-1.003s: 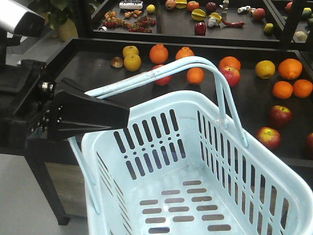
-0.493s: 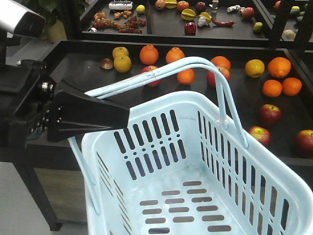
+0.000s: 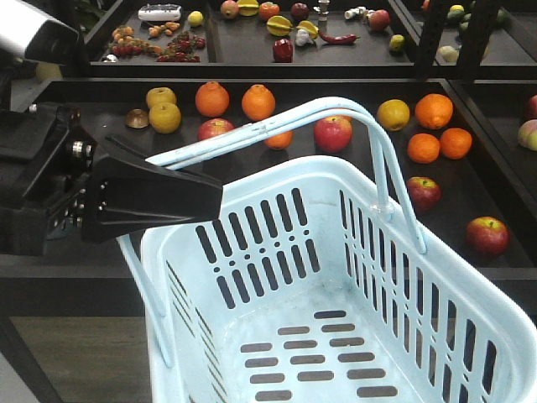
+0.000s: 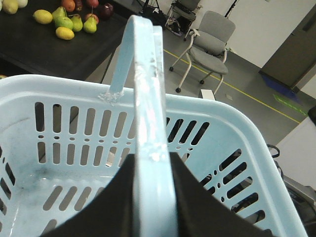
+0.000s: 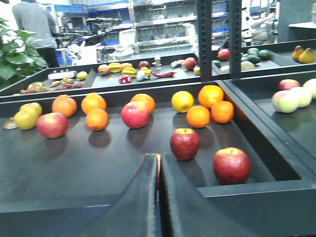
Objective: Pick three apples into basket with both arms
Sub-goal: 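Drive the base up to the fruit table edge holding the basket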
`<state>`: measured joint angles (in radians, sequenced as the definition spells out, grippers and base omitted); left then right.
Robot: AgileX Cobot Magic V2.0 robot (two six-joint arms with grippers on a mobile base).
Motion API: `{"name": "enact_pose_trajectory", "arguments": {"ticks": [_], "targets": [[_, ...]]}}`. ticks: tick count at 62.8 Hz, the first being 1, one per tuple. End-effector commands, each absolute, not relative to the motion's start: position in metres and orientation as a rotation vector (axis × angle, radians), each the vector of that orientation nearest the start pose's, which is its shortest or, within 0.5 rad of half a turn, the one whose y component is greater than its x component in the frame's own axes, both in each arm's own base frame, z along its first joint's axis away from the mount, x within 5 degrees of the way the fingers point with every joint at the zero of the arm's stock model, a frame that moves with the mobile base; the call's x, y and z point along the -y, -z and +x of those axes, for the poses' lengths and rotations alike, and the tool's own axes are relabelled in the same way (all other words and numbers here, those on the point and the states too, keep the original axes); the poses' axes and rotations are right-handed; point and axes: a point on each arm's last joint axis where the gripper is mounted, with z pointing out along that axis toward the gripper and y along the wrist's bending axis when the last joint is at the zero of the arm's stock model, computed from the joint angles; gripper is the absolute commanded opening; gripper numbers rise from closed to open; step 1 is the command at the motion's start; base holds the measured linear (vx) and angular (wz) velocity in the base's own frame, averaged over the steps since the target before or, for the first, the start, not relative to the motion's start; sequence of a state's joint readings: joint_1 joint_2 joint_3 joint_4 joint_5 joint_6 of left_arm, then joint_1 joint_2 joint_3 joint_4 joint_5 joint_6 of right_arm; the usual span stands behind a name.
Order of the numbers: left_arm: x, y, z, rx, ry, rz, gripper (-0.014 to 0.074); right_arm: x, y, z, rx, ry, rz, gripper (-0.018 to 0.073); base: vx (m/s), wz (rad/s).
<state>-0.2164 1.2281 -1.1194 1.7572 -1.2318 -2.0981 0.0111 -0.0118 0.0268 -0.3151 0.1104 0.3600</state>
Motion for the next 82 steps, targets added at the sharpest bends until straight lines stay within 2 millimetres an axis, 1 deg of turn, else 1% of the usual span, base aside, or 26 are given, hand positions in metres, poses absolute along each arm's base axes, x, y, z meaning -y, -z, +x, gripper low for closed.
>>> {"name": "enact_pose_trajectory", "arguments": {"ticks": [1,82], "targets": [[0.1297,-0.4119,0.1793,-1.709,1.412,1.07,-0.0006,0.0007,-0.1972,0.0563,-1.538,-0.016,0.022,-0.0005,0.07,-0.15],[0.1297,-0.4119,0.1793,-1.709,1.412,1.07,-0.0006,0.0007,-0.1972,0.0563,-1.538,-0.016,0.022,-0.0005,0.12,-0.02]]}}
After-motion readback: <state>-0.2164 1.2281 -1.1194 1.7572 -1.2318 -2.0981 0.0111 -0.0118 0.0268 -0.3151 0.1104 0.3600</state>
